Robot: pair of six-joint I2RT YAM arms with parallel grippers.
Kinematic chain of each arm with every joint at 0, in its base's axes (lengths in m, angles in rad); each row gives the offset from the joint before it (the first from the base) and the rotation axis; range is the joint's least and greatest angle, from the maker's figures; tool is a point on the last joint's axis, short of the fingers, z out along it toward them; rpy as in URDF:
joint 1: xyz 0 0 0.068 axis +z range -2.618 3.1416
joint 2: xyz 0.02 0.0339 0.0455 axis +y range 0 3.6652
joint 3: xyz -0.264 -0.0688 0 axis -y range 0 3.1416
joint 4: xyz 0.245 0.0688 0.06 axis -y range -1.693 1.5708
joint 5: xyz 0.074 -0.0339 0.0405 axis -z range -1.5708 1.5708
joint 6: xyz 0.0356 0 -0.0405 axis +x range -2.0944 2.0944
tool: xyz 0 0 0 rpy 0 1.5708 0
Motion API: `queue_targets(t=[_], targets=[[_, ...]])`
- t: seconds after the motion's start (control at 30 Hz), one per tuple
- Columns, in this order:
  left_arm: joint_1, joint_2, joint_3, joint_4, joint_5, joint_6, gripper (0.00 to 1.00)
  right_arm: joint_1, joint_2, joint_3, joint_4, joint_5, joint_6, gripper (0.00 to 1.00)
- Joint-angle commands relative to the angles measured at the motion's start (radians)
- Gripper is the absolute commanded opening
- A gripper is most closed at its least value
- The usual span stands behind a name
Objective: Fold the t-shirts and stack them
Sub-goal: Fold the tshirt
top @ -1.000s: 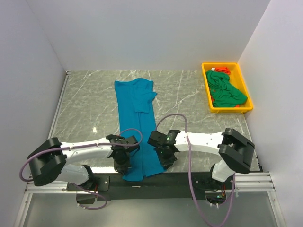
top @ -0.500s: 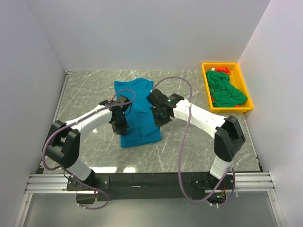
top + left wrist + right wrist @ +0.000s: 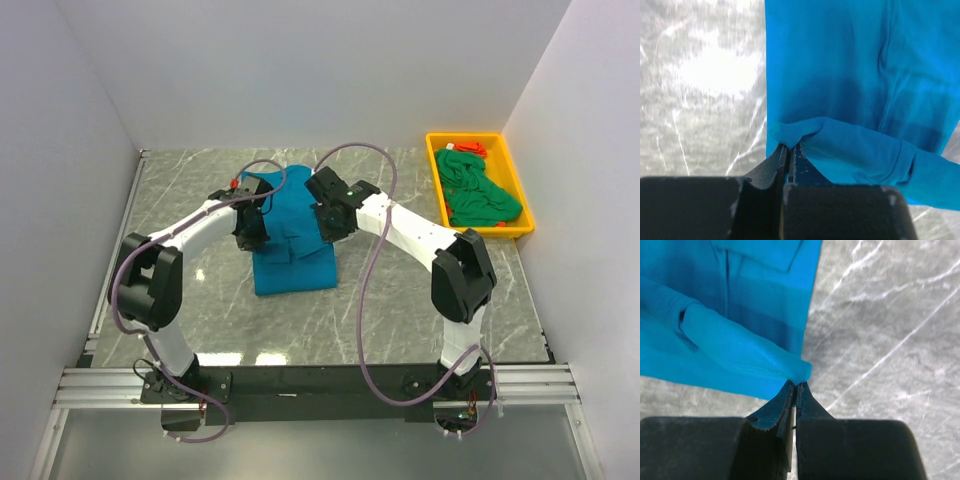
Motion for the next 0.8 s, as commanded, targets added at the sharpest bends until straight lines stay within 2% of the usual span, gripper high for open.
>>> queue_targets(t=[0.0, 0.33, 0.5, 0.6, 0.63, 0.7, 0.73, 0.77], targets=[[0.016, 0.03, 0.051, 0.038, -0.045, 0.038, 0.01, -0.014, 0.035, 0.055, 0.053, 0.017, -0.023, 0.0], [0.036, 0.109, 0.011, 0.084, -0.059, -0.003, 0.01, -0.029, 0.139, 0.038, 0.133, -0.021, -0.011, 0.0], [0.037, 0.132, 0.02, 0.106, -0.045, -0.01, 0.11, -0.037, 0.168, 0.044, 0.148, -0.007, -0.005, 0.01], [0.036, 0.116, 0.031, 0.093, -0.044, -0.019, 0.22, -0.04, 0.164, 0.054, 0.134, 0.001, -0.001, 0.14], [0.037, 0.091, 0.031, 0.092, -0.045, -0.02, 0.25, -0.038, 0.142, 0.051, 0.14, -0.001, -0.004, 0.23], [0.036, 0.065, 0.039, 0.069, -0.048, -0.022, 0.32, -0.038, 0.118, 0.037, 0.143, -0.001, -0.009, 0.34], [0.037, 0.035, 0.042, 0.06, -0.045, -0.029, 0.34, -0.038, 0.092, 0.025, 0.15, -0.002, -0.02, 0.36], [0.036, 0.018, 0.042, 0.054, -0.047, -0.034, 0.4, -0.037, 0.078, 0.018, 0.154, -0.006, -0.024, 0.38]])
